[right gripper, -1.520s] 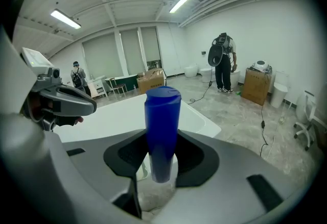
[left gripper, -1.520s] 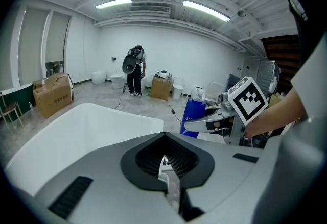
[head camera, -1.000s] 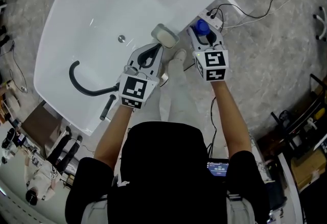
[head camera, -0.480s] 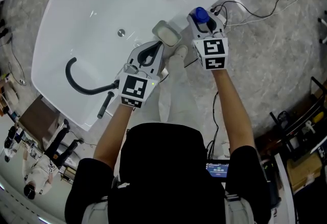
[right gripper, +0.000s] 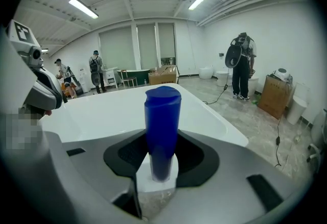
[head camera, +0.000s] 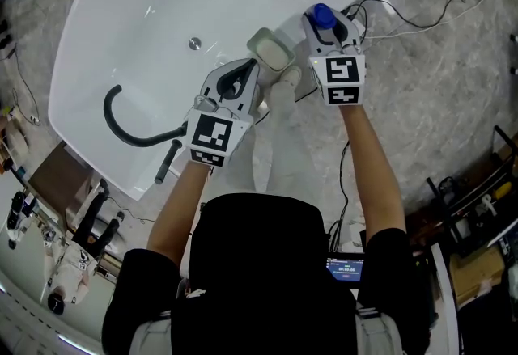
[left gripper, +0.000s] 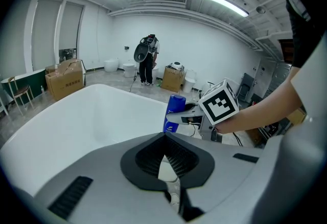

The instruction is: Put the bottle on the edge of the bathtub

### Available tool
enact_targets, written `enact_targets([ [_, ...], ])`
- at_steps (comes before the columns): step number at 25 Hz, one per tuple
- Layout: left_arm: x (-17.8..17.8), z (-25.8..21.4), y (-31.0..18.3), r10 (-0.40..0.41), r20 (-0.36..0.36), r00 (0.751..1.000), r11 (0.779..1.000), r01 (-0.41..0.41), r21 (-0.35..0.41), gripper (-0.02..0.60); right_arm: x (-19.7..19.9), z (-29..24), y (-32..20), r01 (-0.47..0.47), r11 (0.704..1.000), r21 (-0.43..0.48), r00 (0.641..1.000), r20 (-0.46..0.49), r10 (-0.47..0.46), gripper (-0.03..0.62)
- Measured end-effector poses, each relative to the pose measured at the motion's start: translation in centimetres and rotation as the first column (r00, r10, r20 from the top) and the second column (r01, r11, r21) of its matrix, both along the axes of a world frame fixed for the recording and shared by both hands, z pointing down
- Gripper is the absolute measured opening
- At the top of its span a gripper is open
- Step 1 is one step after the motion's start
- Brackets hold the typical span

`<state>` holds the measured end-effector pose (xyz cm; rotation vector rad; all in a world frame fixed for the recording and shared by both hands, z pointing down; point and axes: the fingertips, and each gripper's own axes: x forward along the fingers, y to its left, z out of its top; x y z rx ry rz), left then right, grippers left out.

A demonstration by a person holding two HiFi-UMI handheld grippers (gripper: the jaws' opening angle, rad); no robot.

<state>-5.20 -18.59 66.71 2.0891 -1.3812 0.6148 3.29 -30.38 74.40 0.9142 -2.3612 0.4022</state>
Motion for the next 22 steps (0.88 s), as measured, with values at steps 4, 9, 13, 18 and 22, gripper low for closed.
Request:
enact_targets([
  [4,-0.3,0.2,0.0,-0.002,0.001,1.000,1.000,0.002,-0.007,0.011,-0.5,0.1,0.3,0.007,1.000,0.001,1.000,0.013,-0.007,0.164],
  [9,-0.7,0.6,-0.1,-0.008,0.000,1.000,1.000,0.008,-0.012,0.011,-0.9,0.3,0.9,0.016,1.000,0.016,1.000,0.017,-0.017,0.164],
  [13,-0.7,0.9,-0.2,-0.008,-0.003,1.000,1.000,0.008,-0.015,0.011,-0.7,0.9,1.2,0.017,1.000,0.021,1.000,0.019,-0.017,0.164],
  [18,-0.7,1.1,0.2,-0.006,-0.003,1.000,1.000,0.006,-0.018,0.011,-1.0,0.9,1.7,0.019,0.999,0.040,1.000,0.017,-0.020,0.166],
  [22,-0.7,1.2,0.2,-0.009,-0.007,1.000,1.000,0.009,-0.023,0.011,-1.3,1.0,2.0,0.039,0.997,0.069,0.999,-0.006,-0.038,0.167],
])
